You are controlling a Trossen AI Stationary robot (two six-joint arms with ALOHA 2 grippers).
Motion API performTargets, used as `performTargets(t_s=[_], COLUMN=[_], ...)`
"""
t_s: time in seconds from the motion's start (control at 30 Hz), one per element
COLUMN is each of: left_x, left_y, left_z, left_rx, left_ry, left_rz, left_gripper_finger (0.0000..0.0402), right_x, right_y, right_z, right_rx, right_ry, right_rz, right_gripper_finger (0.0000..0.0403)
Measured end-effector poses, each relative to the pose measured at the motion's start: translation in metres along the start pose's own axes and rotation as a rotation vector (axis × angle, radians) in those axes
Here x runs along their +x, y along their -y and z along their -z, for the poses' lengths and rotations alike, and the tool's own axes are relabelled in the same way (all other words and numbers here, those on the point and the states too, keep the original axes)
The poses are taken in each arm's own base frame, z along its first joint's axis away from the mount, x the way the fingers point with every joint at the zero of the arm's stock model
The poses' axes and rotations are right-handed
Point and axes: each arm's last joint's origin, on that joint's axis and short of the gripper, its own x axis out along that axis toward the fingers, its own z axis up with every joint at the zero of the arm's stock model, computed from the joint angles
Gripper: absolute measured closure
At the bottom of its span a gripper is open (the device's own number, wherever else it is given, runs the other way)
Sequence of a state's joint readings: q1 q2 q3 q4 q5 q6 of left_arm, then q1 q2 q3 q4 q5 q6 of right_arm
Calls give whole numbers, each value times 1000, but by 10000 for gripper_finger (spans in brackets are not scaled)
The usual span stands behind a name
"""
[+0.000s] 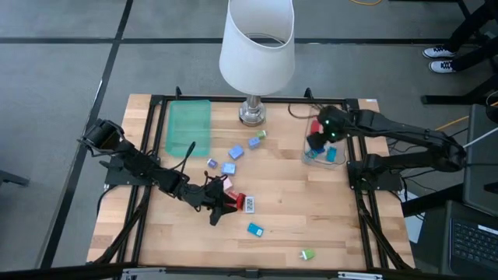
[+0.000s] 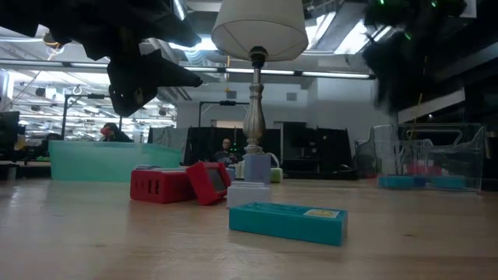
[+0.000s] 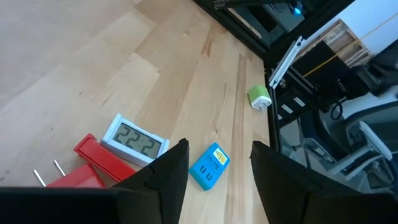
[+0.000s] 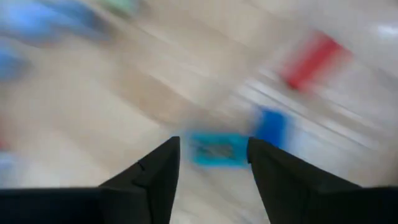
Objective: Pick & Place Office items
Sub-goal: Put the light blue digital timer into the transparent bin
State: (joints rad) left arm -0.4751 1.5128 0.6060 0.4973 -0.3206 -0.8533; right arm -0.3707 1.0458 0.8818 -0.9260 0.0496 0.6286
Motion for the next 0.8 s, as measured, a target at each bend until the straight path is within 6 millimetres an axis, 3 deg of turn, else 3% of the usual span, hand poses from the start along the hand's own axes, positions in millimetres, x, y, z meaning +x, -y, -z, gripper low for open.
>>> performTargets(t_s=[0.13, 0.23, 0.33, 0.53, 0.67, 0.8], left_x=[0, 0, 0, 0, 0, -2], left_y=[0, 0, 0, 0, 0, -2], left_z=[0, 0, 0, 1, 2, 9], left_rx=[1, 3, 11, 32, 36, 61], left_ry=[2, 2, -1, -18, -28, -82], left_rz=[-2, -2, -4, 5, 4, -28], left_gripper_finger=[233, 233, 233, 233, 233, 233], right_x=[-24, -37, -36, -2, 35, 56], right_y=[-40, -75, -110, -183, -215, -248], right_z=[-18, -11, 5, 54, 89, 125], right_rx=[-1, -37, -83, -214, -177, -177], right_ry=[138, 162, 117, -5, -158, -251], right_rz=[-370, -490, -525, -645, -678, -730], right_gripper_finger=[207, 209, 209, 209, 209, 209])
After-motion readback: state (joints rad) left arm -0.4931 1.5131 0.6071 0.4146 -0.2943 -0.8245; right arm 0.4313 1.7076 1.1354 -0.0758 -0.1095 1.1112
